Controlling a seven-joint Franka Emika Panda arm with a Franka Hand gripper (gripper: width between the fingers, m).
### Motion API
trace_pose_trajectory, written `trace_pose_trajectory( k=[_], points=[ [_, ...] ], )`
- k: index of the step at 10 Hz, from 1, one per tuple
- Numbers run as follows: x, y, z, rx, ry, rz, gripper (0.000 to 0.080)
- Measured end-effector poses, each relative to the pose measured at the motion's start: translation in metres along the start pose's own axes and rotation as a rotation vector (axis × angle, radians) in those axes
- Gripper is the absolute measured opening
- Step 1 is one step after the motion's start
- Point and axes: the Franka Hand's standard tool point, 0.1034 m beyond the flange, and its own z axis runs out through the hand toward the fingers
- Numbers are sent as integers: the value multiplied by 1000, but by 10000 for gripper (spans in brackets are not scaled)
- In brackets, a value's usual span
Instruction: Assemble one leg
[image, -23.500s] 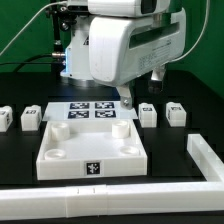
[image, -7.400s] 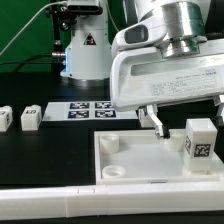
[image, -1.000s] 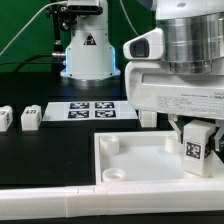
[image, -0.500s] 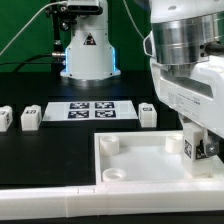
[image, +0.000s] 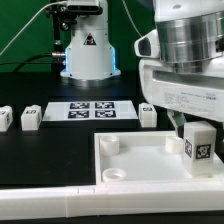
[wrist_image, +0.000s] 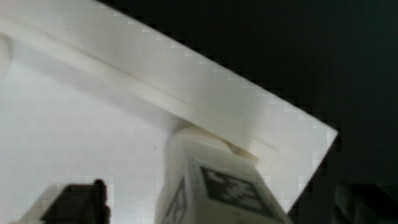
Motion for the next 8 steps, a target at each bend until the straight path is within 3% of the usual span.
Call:
trace_pose_trajectory(
  k=[4,8],
  points=[
    [-1,0,-6,-5,19,-458,649],
    [16,-1,-2,-55,42,-1007,649]
  ],
)
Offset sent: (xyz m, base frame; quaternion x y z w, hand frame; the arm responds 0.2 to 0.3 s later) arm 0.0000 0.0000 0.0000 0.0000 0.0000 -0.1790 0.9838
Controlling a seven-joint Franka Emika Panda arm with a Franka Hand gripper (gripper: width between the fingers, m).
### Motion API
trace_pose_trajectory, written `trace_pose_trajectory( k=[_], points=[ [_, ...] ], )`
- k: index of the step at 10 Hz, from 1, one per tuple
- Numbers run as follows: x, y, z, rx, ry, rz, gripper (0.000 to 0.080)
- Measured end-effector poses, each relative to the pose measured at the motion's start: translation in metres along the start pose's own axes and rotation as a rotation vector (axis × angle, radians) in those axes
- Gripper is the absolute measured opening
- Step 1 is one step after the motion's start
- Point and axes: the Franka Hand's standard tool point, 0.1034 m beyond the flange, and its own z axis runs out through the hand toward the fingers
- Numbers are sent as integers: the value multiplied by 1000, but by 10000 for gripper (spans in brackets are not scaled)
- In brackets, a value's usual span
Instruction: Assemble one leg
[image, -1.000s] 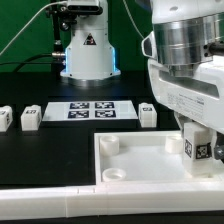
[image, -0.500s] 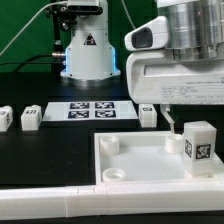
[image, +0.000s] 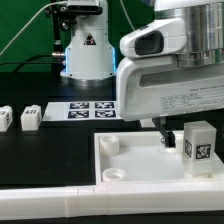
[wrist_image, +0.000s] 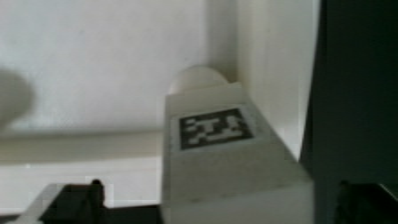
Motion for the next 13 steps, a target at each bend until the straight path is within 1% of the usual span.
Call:
trace_pose_trajectory(
  k=[1,2,3,4,5,7,9,10,11,12,13],
  points=[
    [0,0,0,1,0,13,649],
    [0,0,0,1,-1,14,524],
    [0,0,1,3,-1,79,524],
    [-1,-2,1,8,-1,227,388],
    [-1,0,1,8,-1,358,294],
    [-1,2,1,8,-2,558,294],
    [-1,4,0,6,-2,699,294],
    [-2,4,0,-2,-12,875,294],
    [-3,4,1,-14,-25,1079,294],
    [-4,2,3,-19,-40,1294,294],
    [-5,3,3,-6,-51,1478,294]
  ],
)
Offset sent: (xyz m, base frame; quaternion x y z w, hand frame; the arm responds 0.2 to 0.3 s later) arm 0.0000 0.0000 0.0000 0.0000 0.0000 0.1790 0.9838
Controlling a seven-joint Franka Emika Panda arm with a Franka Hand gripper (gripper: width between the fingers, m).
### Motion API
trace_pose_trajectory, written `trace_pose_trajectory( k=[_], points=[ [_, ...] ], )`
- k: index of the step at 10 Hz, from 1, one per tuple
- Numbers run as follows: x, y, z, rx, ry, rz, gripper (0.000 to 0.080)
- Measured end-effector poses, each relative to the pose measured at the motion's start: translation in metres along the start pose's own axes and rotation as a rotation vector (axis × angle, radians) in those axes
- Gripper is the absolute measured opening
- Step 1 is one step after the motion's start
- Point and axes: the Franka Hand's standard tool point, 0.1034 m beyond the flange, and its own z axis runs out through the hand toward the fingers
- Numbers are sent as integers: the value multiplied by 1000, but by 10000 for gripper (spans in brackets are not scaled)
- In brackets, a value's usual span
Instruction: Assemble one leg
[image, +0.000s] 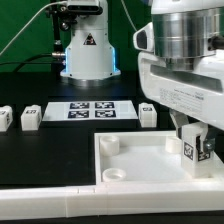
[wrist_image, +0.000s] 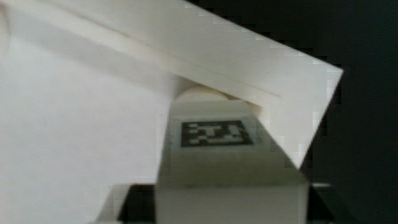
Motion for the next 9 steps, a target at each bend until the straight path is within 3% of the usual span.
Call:
trace_pose_trajectory(
  k=[1,3,4,5,6,7,9],
  points=[
    [0,1,0,17,-32,156,294],
    [-2,2,1,20,-48,266,295],
    [-2,2,2,20,-48,255,461],
    [-2,2,2,19,-47,241,461],
    [-3,2,2,21,-47,188,603],
    [-7,2,4,56,-35,111,636],
    [-17,0,2,61,-10,-242,647]
  ],
)
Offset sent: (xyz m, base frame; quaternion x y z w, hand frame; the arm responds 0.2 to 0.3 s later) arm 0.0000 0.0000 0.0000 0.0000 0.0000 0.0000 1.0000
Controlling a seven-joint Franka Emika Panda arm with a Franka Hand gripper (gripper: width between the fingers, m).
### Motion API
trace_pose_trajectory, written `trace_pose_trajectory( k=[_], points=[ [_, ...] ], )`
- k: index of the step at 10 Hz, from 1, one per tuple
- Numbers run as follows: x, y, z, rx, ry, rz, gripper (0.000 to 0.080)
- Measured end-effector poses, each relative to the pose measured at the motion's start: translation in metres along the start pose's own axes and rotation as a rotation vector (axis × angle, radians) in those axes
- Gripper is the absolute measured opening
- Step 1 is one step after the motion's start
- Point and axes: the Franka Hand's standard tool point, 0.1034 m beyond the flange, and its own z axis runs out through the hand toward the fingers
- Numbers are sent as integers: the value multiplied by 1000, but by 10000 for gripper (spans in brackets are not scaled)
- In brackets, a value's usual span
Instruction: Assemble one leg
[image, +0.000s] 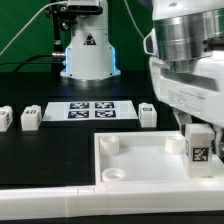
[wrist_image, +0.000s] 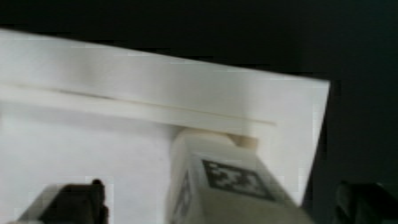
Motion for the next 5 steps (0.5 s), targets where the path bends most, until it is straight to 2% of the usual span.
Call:
trace_pose_trajectory(
  k=[1,5],
  points=[
    [-4,-2,-2,2,2,-204,649],
    [0,0,-1,-7,8,-565,649]
  ],
)
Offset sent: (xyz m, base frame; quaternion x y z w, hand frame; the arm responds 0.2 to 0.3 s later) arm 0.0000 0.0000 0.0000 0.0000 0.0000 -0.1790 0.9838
